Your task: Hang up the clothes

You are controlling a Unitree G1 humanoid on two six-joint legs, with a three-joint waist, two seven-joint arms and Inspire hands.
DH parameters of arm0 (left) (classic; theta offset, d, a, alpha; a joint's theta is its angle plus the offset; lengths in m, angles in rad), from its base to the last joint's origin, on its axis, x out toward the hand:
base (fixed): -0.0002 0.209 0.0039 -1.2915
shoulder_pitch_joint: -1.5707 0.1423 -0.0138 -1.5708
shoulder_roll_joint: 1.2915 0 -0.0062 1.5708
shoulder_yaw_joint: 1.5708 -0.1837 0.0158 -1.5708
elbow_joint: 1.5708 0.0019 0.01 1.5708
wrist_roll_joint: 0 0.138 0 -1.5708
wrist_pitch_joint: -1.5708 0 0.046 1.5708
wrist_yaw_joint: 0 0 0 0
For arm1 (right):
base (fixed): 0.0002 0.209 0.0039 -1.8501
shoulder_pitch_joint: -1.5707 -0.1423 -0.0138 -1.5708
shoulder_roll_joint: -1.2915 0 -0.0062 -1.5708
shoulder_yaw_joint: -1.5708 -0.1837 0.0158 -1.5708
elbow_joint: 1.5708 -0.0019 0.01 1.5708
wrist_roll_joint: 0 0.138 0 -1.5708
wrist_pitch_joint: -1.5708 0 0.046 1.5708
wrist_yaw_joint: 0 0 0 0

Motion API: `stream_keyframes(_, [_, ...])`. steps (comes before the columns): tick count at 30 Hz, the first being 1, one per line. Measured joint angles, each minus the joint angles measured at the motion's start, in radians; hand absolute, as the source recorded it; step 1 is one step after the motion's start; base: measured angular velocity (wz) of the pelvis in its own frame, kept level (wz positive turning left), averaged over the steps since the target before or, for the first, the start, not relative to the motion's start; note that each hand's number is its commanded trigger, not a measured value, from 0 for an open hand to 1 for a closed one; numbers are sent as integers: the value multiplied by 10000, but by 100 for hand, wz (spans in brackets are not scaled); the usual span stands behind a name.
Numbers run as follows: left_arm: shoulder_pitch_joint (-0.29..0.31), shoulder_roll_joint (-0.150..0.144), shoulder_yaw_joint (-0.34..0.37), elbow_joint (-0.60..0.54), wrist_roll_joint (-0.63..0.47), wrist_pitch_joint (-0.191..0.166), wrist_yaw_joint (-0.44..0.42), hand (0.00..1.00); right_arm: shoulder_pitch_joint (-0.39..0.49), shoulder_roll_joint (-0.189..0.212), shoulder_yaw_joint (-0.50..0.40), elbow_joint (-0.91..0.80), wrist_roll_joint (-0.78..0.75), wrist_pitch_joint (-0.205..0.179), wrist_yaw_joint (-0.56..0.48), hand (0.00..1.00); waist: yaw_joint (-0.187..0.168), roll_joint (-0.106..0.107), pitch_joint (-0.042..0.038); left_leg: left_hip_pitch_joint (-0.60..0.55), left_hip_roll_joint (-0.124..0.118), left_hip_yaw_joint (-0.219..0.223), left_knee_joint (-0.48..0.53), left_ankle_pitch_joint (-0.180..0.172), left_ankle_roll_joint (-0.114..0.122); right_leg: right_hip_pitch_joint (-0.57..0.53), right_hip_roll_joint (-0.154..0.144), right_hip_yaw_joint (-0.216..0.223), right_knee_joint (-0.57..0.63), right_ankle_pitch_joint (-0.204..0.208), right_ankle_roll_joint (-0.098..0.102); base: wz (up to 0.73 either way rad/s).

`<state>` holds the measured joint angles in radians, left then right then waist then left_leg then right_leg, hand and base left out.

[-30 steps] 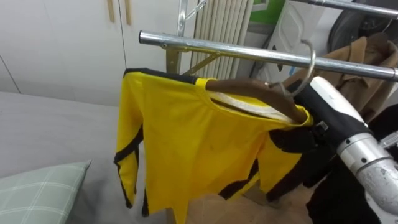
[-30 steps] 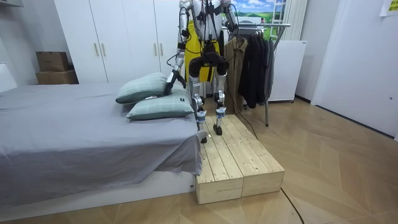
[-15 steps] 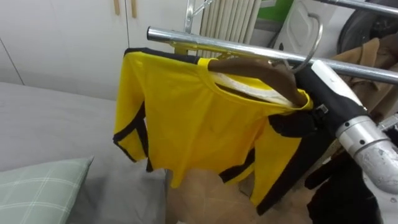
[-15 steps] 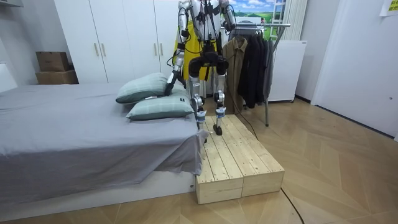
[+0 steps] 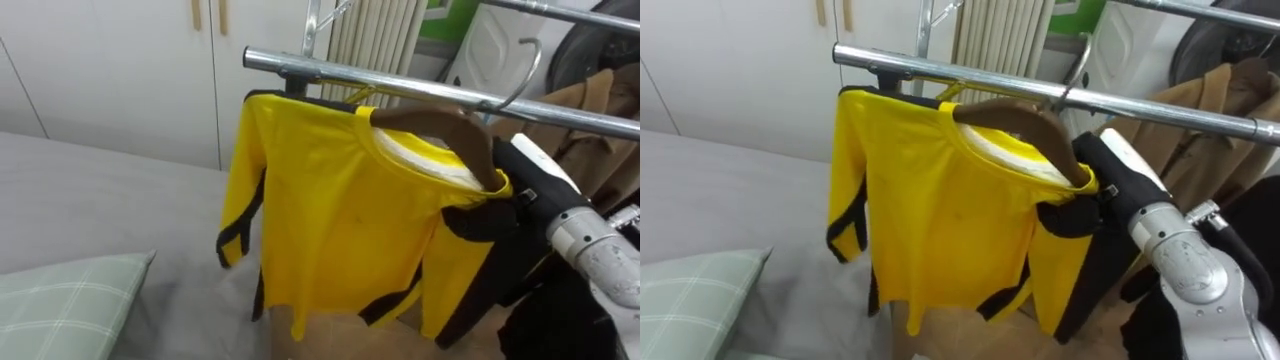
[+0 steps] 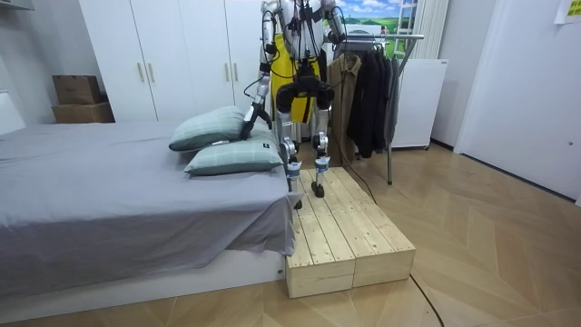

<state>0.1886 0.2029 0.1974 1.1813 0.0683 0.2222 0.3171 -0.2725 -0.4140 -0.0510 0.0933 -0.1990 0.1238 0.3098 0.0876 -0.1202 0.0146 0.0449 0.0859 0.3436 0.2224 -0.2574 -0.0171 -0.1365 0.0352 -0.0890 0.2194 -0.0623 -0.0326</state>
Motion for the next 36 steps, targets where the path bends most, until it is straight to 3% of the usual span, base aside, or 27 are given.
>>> stream_keyframes(8, [113, -10, 188, -832, 0, 85, -38, 0, -25, -2, 1, 1692, 742, -28, 64, 100, 13, 31, 21, 24, 39, -238, 36, 18, -31, 157, -2, -205, -174, 2, -3, 10])
stream_keyframes(13, [150, -50, 183, -1399, 1, 95, -284, 0, -29, -6, -1, 2427, 723, -30, 225, 100, -6, 145, 97, 1, 63, -245, -6, 54, -92, 121, 21, -266, -178, 1, -2, 0])
stream_keyframes(36, [146, -75, 210, -1799, -380, 73, -718, 0, -53, -247, -4, 4459, 627, -30, 866, 100, -33, 116, 6, 36, 38, -235, 13, 96, -104, 125, 15, -205, -150, -1, -2, 0])
